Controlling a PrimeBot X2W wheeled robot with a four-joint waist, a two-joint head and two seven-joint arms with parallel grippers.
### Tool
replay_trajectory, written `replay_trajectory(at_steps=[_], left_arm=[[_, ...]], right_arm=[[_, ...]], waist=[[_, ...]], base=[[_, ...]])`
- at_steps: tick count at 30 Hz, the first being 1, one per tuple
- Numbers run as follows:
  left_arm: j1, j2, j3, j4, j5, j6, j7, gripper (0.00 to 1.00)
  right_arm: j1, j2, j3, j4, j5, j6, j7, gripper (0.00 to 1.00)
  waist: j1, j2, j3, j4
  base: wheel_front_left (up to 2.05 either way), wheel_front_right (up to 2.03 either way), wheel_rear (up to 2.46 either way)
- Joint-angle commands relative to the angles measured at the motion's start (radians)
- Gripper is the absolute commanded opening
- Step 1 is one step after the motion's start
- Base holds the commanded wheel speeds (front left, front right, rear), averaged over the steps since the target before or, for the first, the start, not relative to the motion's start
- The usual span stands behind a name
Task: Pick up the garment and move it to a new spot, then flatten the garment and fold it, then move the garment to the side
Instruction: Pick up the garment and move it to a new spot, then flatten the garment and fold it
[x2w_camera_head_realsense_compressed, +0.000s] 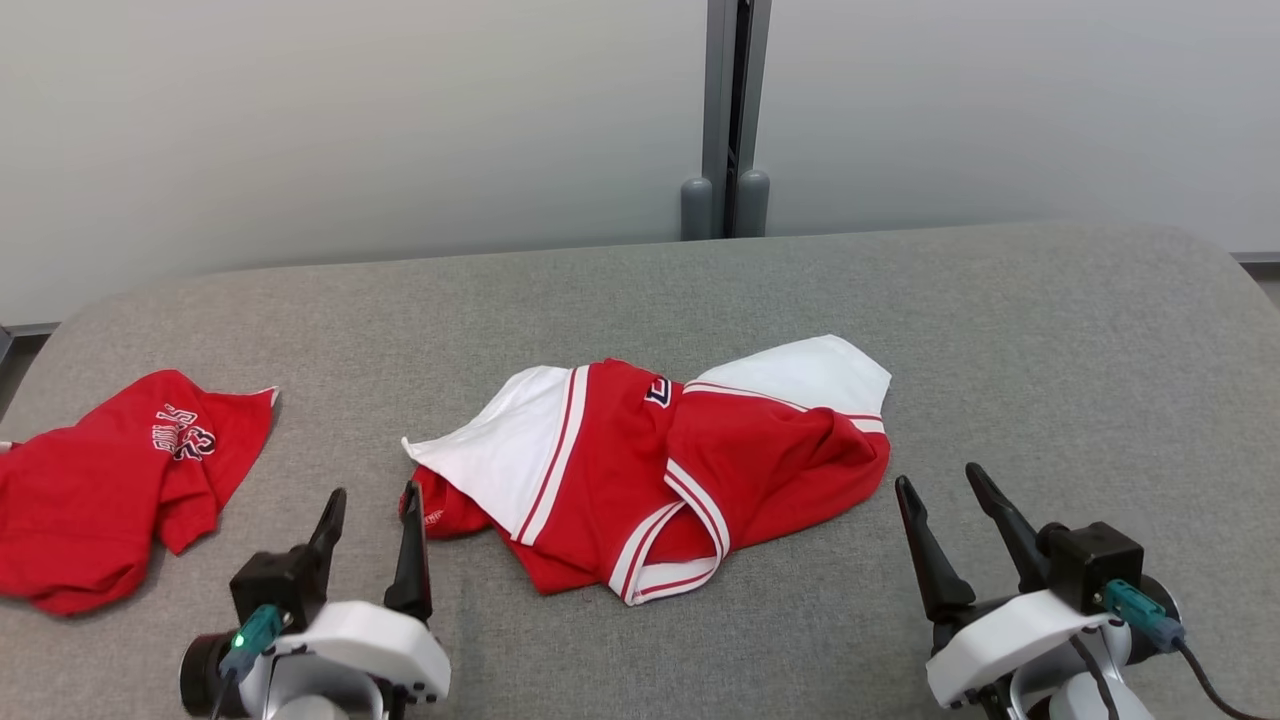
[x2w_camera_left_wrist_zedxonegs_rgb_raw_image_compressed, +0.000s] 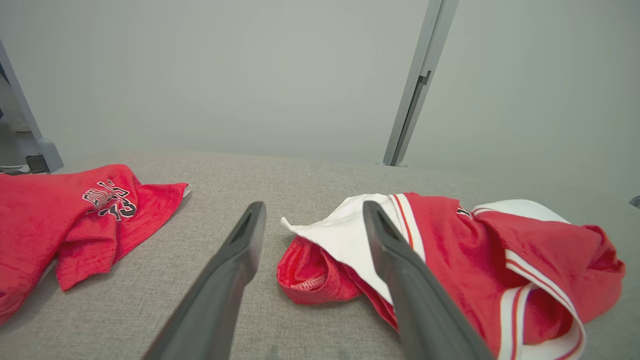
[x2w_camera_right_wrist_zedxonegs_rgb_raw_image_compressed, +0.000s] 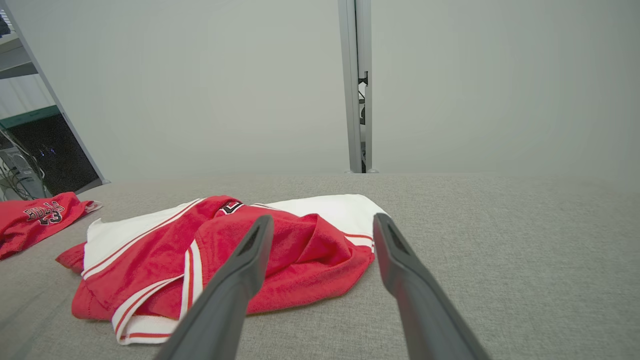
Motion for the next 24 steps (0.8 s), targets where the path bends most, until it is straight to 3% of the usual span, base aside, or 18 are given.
replay_trajectory(at_steps=[1,11,18,24], left_arm=[[0.021,0.003,0.014,-0.018,0.004,-0.006,0.0,1.0],[0.128,0.003,0.076,-0.109,0.018,0.007,0.0,1.0],[0.127,0.003,0.054,-0.111,0.006,0.013,0.0,1.0],[0.119,0.004,0.022,-0.103,-0.011,0.007,0.0,1.0]], right_arm=[[0.015,-0.005,0.003,0.005,0.007,0.002,-0.005,1.0],[0.031,-0.005,0.003,0.003,0.009,0.002,-0.005,1.0],[0.022,-0.005,0.012,0.008,0.012,0.002,-0.005,1.0],[-0.004,-0.005,0.078,0.017,0.017,0.002,-0.005,1.0]], waist=[[0.0,-0.0001,-0.005,0.003],[0.0,-0.0001,-0.01,0.015],[0.0,-0.0001,0.005,0.037],[0.0,-0.0001,0.023,0.083]], base=[[0.0,0.0,0.0],[0.0,0.0,0.0],[0.0,0.0,0.0],[0.0,0.0,0.0]])
